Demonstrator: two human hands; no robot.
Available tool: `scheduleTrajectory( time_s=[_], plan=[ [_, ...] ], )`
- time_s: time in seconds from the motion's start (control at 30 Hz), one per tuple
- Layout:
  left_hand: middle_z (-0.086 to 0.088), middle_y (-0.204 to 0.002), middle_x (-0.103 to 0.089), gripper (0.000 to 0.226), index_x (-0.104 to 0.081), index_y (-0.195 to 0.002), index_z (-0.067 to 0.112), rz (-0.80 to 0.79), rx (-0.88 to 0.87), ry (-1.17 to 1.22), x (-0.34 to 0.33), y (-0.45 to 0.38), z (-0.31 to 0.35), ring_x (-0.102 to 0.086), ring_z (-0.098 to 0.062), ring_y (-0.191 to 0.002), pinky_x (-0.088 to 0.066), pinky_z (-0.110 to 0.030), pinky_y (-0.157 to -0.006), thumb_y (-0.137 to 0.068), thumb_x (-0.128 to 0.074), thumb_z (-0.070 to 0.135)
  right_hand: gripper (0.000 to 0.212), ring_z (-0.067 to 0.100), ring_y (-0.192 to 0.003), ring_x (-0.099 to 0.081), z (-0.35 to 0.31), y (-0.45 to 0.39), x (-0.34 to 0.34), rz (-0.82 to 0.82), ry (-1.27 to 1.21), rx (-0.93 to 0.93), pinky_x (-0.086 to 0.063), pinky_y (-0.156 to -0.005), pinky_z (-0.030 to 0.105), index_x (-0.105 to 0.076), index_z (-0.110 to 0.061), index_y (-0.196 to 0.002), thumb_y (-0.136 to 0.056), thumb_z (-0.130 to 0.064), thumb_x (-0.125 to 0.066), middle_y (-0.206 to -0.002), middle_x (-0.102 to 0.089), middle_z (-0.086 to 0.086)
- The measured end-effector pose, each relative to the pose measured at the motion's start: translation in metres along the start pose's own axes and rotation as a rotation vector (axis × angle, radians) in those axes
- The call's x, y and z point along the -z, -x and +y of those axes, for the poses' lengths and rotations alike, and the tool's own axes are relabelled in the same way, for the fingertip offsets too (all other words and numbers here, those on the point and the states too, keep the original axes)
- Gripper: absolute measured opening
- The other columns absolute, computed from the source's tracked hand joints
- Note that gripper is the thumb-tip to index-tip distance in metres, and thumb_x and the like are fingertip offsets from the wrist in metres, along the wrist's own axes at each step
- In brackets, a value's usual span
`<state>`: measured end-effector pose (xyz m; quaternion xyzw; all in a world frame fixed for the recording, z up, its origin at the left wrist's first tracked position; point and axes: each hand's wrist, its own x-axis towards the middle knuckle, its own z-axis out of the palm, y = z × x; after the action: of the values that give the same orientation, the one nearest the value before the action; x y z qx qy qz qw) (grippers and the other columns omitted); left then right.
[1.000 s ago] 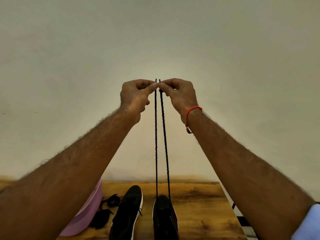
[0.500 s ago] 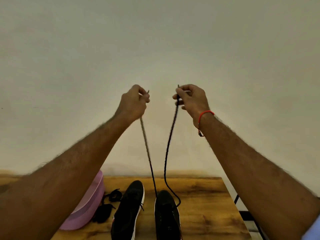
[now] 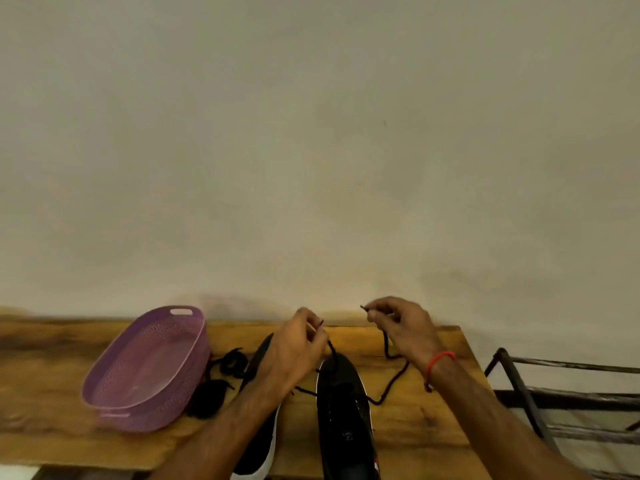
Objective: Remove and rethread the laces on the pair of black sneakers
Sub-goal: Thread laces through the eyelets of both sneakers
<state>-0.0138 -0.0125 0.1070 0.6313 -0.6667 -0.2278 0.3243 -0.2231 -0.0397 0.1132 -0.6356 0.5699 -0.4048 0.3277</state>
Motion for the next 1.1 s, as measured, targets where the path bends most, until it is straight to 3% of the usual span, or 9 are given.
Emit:
scheduleTrajectory(
  time_s=[0.13,0.27,0.4,0.5,0.7,0.8,0.9,1.0,1.1],
  plan=[
    [0.003,-0.087,-0.067,0.016,-0.057,-0.089,0.026,-0.054,0.052,0.087,-0.030,0.024,-0.032,-0.062,-0.003,-0.052,-0.047,-0.016,-0.046,-0.098,-0.060,0.014,0.011,0.002,-0.089,-0.064,0.042,0.019,-0.028,-0.076,0.020,-0.070,-0.046,-0.069,0.010,-0.073,-0.032,-0.093,-0.093,-0.021,-0.069,-0.091,-0.071,-0.012],
    [0.014,-0.081,-0.067,0.020,-0.068,-0.091,0.030,-0.003,0.096,0.038,-0.052,0.036,-0.071,-0.064,-0.002,-0.061,-0.057,-0.021,-0.060,-0.098,-0.062,0.013,0.009,0.003,-0.089,-0.065,0.065,0.027,-0.046,-0.107,0.045,-0.100,-0.055,-0.081,0.024,-0.076,-0.023,-0.098,-0.092,-0.020,-0.069,-0.092,-0.072,-0.011],
    [0.013,-0.098,-0.071,0.020,-0.075,-0.110,0.020,-0.052,0.024,-0.071,-0.068,0.031,-0.091,-0.064,0.001,-0.084,-0.053,-0.013,-0.076,-0.099,-0.060,0.028,0.008,0.003,-0.086,-0.065,0.069,0.022,-0.055,-0.166,0.137,-0.069,-0.052,-0.077,0.017,-0.076,-0.023,-0.097,-0.090,-0.021,-0.071,-0.090,-0.073,-0.011],
    [0.009,-0.106,-0.071,0.035,-0.074,-0.113,0.021,-0.076,0.029,-0.145,-0.075,0.025,-0.093,-0.065,-0.005,-0.099,-0.057,-0.030,-0.086,-0.096,-0.059,0.048,0.006,0.001,-0.082,-0.065,0.074,0.016,-0.060,-0.179,0.213,-0.048,-0.046,-0.068,0.009,-0.076,-0.024,-0.093,-0.089,-0.023,-0.073,-0.085,-0.073,-0.012],
    [0.004,-0.117,-0.069,0.056,-0.070,-0.121,0.021,-0.131,0.158,-0.154,-0.078,0.029,-0.092,-0.066,-0.013,-0.106,-0.059,-0.038,-0.089,-0.087,-0.061,0.065,0.008,0.000,-0.091,-0.062,0.087,0.016,-0.073,-0.322,0.403,0.015,-0.052,-0.082,0.021,-0.074,-0.029,-0.097,-0.092,-0.029,-0.068,-0.092,-0.071,-0.014],
    [-0.002,-0.152,-0.046,0.068,-0.049,-0.147,0.015,0.139,0.168,0.019,-0.063,0.018,-0.092,-0.063,-0.014,-0.114,-0.056,-0.038,-0.095,-0.092,-0.065,0.051,0.008,0.003,-0.093,-0.063,0.087,0.018,-0.072,-0.313,0.413,0.025,-0.052,-0.085,0.025,-0.073,-0.029,-0.097,-0.093,-0.029,-0.066,-0.091,-0.070,-0.014],
    [0.008,-0.165,-0.019,0.084,-0.025,-0.159,0.019,0.430,0.229,0.254,-0.038,0.000,-0.099,-0.066,-0.009,-0.104,-0.061,-0.042,-0.083,-0.092,-0.064,0.052,0.008,0.006,-0.097,-0.062,0.088,0.017,-0.067,-0.274,0.417,0.016,-0.053,-0.089,0.030,-0.072,-0.028,-0.099,-0.094,-0.028,-0.065,-0.092,-0.068,-0.014],
    [-0.008,-0.137,-0.059,0.064,-0.050,-0.146,0.020,0.174,0.309,0.098,-0.037,0.003,-0.102,-0.072,-0.018,-0.094,-0.064,-0.044,-0.072,-0.093,-0.061,0.054,0.008,0.008,-0.100,-0.062,0.089,0.015,-0.064,-0.255,0.406,0.012,-0.053,-0.092,0.034,-0.071,-0.028,-0.099,-0.094,-0.029,-0.065,-0.093,-0.067,-0.014],
    [0.001,-0.118,-0.068,0.046,-0.066,-0.126,0.021,-0.044,0.182,-0.273,-0.056,0.023,-0.096,-0.068,-0.018,-0.103,-0.060,-0.042,-0.084,-0.096,-0.056,0.055,0.008,0.005,-0.102,-0.061,0.088,0.017,-0.068,-0.309,0.405,0.040,-0.050,-0.097,0.032,-0.072,-0.027,-0.099,-0.094,-0.029,-0.066,-0.098,-0.069,-0.013]
  ],
)
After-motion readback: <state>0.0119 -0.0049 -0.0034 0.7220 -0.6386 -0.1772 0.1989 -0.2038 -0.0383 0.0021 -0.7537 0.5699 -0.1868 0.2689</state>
